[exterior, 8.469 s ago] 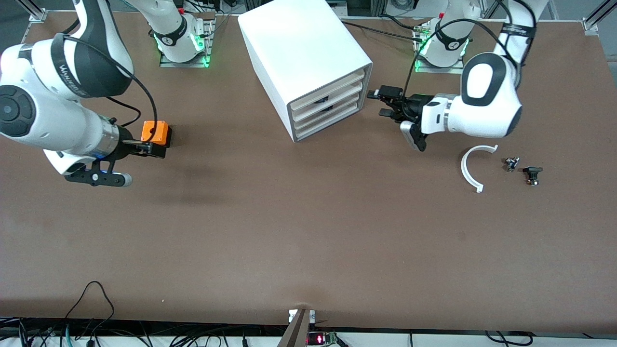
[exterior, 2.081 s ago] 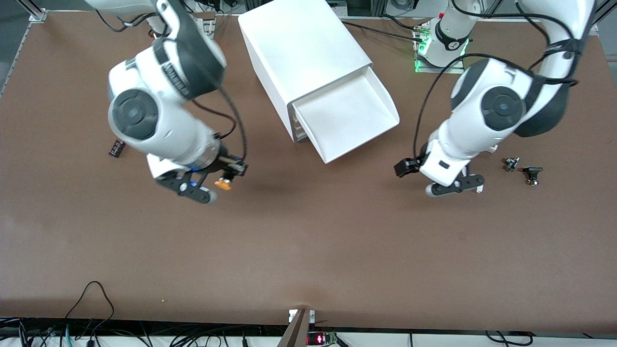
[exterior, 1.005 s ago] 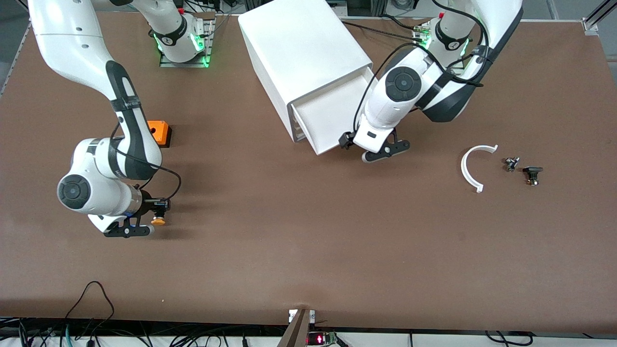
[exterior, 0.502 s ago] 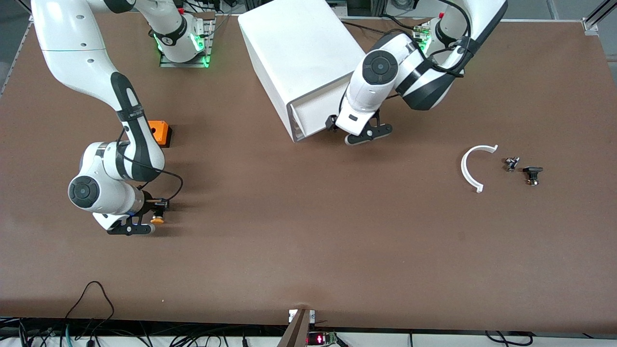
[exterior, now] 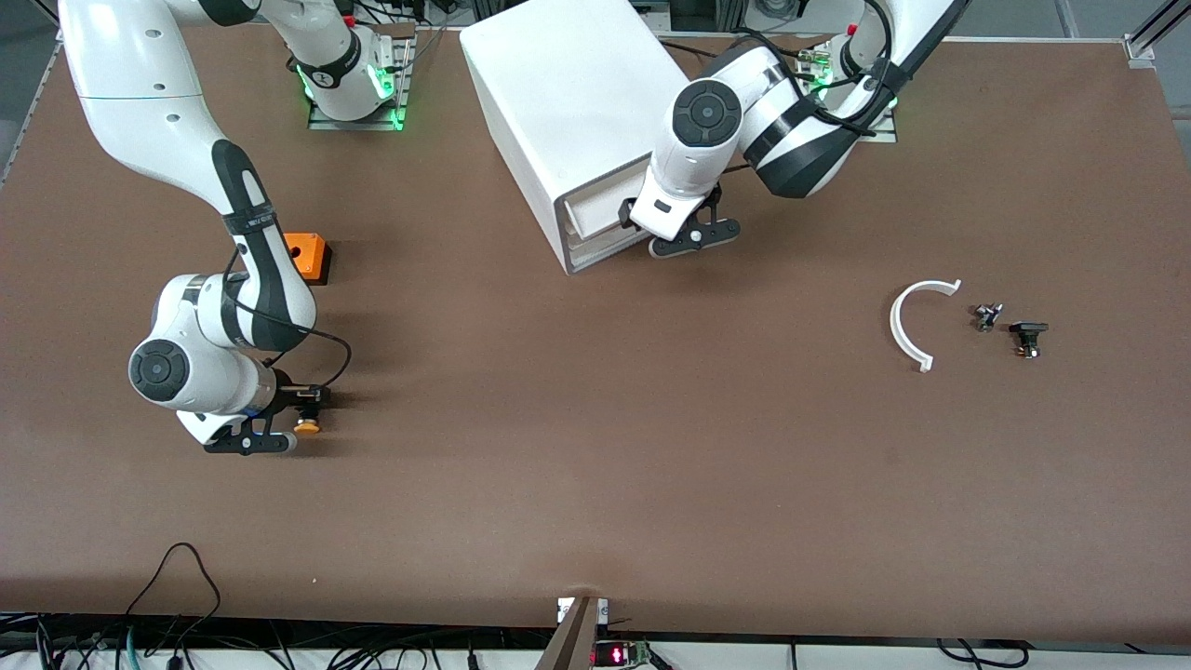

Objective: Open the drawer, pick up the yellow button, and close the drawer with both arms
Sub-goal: 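Push the drawer shut with the left gripper while the right gripper carries the button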

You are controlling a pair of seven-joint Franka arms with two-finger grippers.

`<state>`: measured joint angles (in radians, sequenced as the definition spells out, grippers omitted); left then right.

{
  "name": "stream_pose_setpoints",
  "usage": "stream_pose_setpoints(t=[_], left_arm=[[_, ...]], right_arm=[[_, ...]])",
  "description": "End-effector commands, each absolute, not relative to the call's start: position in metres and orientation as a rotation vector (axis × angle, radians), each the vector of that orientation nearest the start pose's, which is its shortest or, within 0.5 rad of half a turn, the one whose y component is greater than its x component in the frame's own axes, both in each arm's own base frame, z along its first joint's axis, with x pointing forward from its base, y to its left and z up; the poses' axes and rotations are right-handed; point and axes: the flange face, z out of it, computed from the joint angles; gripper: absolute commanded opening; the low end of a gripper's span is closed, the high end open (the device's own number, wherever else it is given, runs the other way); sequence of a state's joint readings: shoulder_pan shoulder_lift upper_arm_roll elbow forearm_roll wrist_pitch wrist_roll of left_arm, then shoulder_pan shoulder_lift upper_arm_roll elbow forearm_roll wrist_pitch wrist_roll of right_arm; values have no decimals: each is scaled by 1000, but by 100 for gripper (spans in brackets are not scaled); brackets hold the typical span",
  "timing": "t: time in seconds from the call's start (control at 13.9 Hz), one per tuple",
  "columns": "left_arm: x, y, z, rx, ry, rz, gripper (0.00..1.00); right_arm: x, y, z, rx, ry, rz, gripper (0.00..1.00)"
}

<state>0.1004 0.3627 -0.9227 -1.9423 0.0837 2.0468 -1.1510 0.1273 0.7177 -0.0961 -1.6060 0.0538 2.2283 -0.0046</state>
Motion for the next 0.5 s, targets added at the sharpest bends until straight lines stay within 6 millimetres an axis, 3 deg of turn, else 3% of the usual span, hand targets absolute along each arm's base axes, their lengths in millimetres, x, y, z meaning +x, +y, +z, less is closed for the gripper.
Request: stream_pose_setpoints(t=[0.0, 0.43], left_arm=[[407, -417, 361, -3104, -469, 441, 100], [401, -423, 353, -3097, -440, 472, 100]], right_arm=[[692, 34, 226, -3157, -44, 75, 100], [691, 38, 322, -3147, -59, 20, 100]])
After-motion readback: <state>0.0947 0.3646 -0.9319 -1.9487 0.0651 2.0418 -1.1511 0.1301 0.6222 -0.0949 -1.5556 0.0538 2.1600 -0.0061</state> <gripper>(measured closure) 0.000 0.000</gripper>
